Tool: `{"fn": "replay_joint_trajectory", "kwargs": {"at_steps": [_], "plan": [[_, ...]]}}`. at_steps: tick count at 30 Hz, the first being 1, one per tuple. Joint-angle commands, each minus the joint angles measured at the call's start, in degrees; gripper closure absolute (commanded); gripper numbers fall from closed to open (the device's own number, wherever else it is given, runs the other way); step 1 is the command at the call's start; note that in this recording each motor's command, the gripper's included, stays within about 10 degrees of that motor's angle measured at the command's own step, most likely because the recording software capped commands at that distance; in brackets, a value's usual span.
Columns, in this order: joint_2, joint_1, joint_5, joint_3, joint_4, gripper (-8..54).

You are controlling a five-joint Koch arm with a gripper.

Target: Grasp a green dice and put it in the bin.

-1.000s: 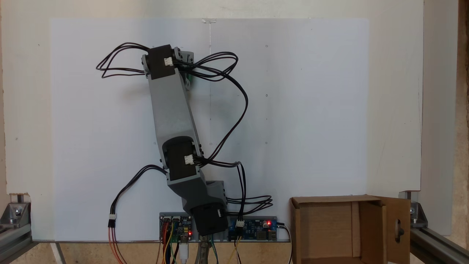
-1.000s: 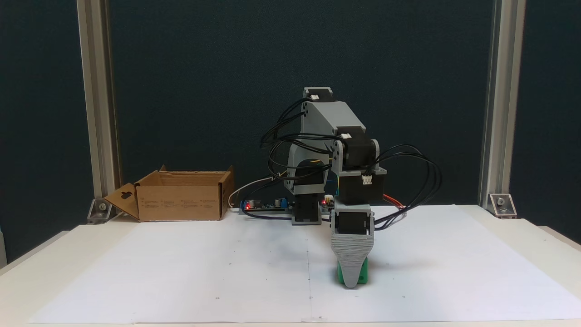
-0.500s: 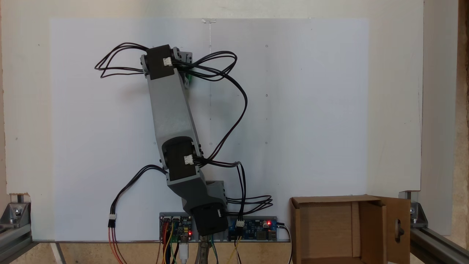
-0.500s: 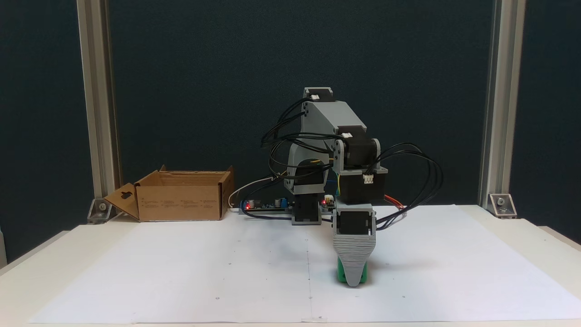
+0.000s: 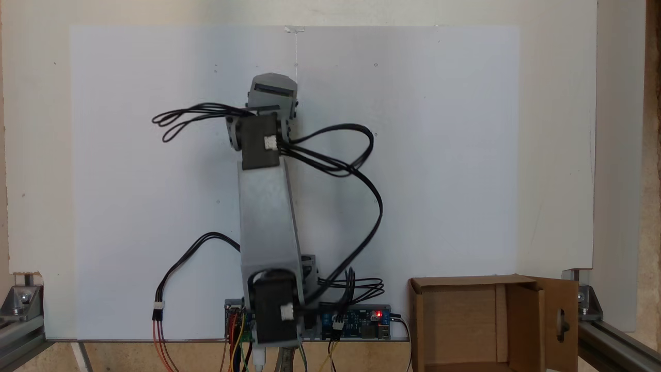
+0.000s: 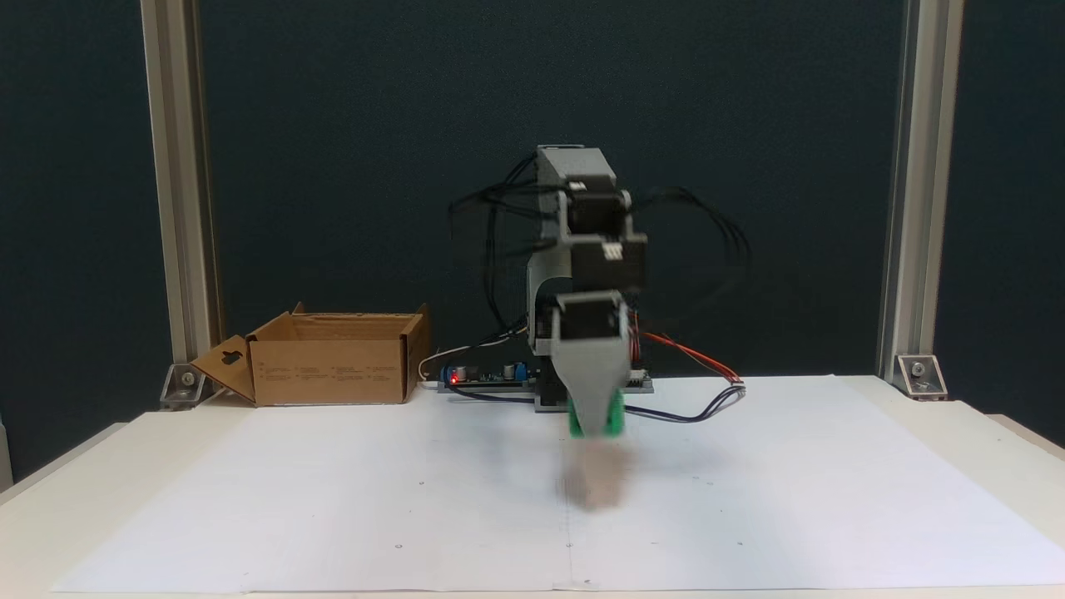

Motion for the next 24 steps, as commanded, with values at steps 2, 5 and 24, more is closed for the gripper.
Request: {"fn": "replay_joint_trajectory", "kwargs": {"at_steps": [2,5,24], "plan": [[8.6,3.6,2.8,-0.3,-0.4,34.1],[12.2,7.9,2.0,-0.4,-0.3,34.1],[23.2,72.6,-26.0,-5.7,4.5,34.1]]}}
